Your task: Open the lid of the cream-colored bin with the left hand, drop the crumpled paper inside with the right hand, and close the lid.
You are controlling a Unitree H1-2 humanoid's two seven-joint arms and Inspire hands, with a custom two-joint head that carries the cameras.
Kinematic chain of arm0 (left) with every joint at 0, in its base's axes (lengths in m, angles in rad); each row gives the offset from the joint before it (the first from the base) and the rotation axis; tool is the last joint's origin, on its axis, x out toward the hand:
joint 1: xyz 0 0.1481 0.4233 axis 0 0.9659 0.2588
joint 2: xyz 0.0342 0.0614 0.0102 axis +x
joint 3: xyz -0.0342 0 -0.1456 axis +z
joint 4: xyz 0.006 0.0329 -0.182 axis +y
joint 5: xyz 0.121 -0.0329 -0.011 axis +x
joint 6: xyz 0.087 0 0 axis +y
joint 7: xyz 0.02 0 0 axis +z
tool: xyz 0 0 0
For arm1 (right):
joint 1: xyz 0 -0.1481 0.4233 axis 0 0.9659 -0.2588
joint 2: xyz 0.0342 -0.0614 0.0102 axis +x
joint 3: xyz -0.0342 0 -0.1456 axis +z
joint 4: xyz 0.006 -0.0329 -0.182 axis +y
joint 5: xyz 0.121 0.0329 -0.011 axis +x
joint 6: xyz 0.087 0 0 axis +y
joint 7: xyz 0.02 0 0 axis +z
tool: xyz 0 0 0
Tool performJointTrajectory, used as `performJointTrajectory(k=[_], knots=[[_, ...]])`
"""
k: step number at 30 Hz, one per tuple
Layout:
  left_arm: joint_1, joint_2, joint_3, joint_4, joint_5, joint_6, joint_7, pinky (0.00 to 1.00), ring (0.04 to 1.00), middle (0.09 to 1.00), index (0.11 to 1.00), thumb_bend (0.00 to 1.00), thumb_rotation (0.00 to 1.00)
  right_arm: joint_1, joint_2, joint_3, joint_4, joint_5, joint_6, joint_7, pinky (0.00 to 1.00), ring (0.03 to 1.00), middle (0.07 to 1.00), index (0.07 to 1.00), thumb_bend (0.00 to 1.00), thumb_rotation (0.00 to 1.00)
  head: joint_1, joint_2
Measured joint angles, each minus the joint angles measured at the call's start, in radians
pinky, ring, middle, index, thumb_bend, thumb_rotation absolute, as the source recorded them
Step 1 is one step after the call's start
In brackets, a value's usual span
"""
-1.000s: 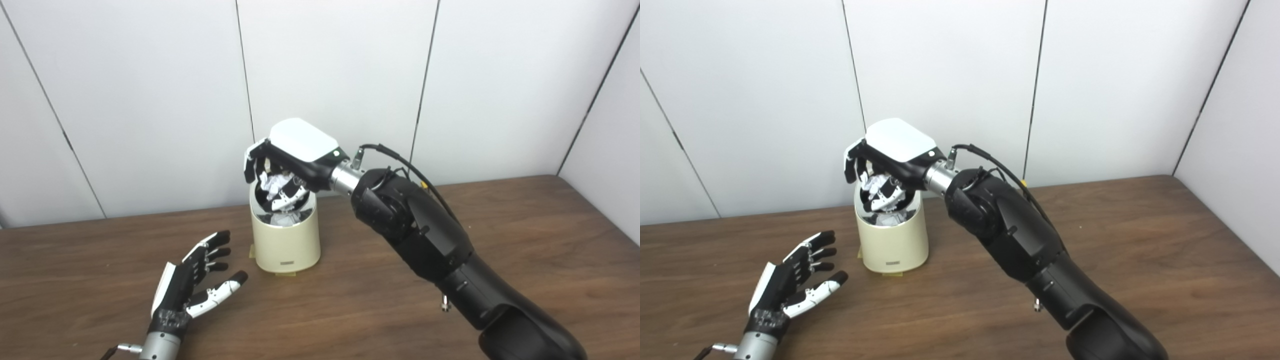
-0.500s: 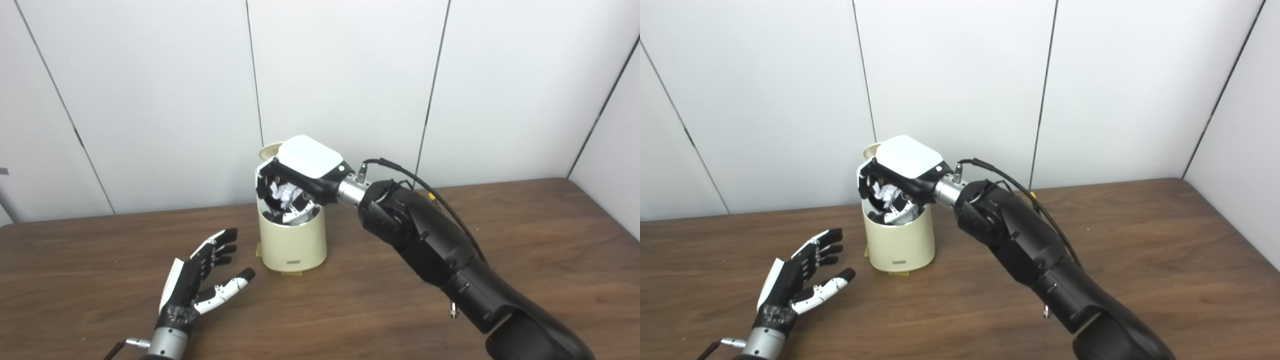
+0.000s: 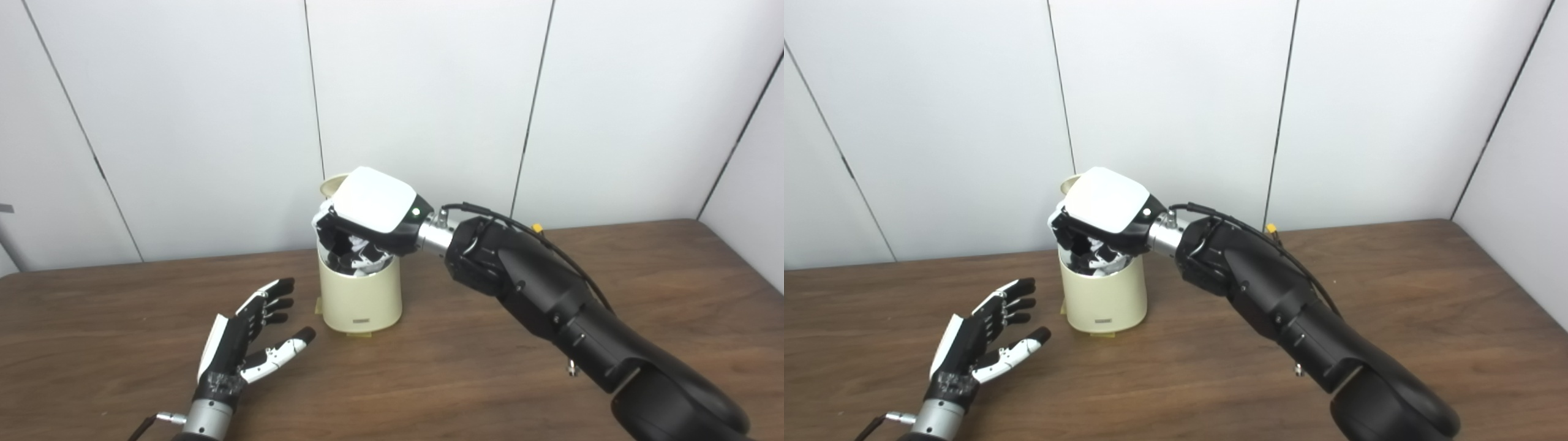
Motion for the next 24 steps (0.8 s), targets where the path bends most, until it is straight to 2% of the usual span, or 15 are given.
performJointTrajectory(k=[5, 6, 7, 8, 9, 11, 18, 22, 24], knots=[[0.0, 0.0, -0.001, 0.0, 0.001, 0.0, 0.0, 0.77, 0.811, 0.856, 0.865, 0.7, 0.28, 0.0, 0.0, -0.002, -0.005, -0.004, 0.006, 0.012, 0.35, 0.473, 0.551, 0.491, 0.5, 0.0, 0.0, 0.0], [0.0, 0.0, -0.001, 0.0, 0.0, 0.0, 0.0, 0.76, 0.812, 0.858, 0.866, 0.7, 0.28, 0.001, -0.001, -0.001, -0.013, -0.013, 0.014, 0.027, 0.39, 0.538, 0.62, 0.497, 0.51, 0.06, 0.0, 0.0], [0.0, 0.0, -0.001, 0.0, 0.0, 0.0, 0.0, 0.76, 0.812, 0.858, 0.866, 0.7, 0.28, 0.001, -0.002, 0.001, -0.025, -0.025, 0.025, 0.045, 0.43, 0.589, 0.672, 0.586, 0.68, 0.05, 0.0, 0.003], [0.0, 0.0, -0.001, 0.0, 0.0, 0.0, 0.0, 0.76, 0.811, 0.858, 0.865, 0.7, 0.28, 0.001, -0.002, 0.002, -0.035, -0.037, 0.033, 0.059, 0.48, 0.641, 0.721, 0.655, 0.8, 0.03, 0.0, 0.003], [0.0, 0.0, -0.001, 0.0, -0.001, 0.0, 0.0, 0.75, 0.811, 0.857, 0.864, 0.71, 0.28, 0.001, -0.003, 0.003, -0.041, -0.042, 0.034, 0.062, 0.51, 0.672, 0.752, 0.69, 0.85, 0.03, 0.0, 0.003], [0.0, 0.0, -0.001, 0.0, -0.001, 0.0, 0.0, 0.75, 0.809, 0.856, 0.863, 0.71, 0.29, 0.001, -0.005, 0.003, -0.041, -0.044, 0.034, 0.063, 0.54, 0.692, 0.775, 0.712, 0.89, 0.02, 0.0, 0.003], [0.0, 0.0, -0.001, 0.0, -0.001, 0.0, 0.0, 0.76, 0.812, 0.858, 0.864, 0.71, 0.3, 0.002, -0.02, 0.0, -0.041, -0.034, 0.033, 0.063, 0.58, 0.711, 0.804, 0.758, 0.9, 0.02, 0.0, 0.009], [0.0, 0.0, -0.001, 0.0, -0.001, 0.0, -0.001, 0.77, 0.819, 0.862, 0.864, 0.71, 0.3, 0.005, -0.025, -0.008, -0.042, -0.024, 0.033, 0.06, 0.68, 0.741, 0.825, 0.797, 0.88, 0.03, 0.002, 0.011], [0.0, 0.0, -0.001, 0.0, -0.002, 0.0, -0.002, 0.77, 0.821, 0.862, 0.865, 0.71, 0.3, 0.006, -0.027, -0.009, -0.043, -0.024, 0.033, 0.054, 0.66, 0.745, 0.828, 0.804, 0.88, 0.03, 0.002, 0.011]])
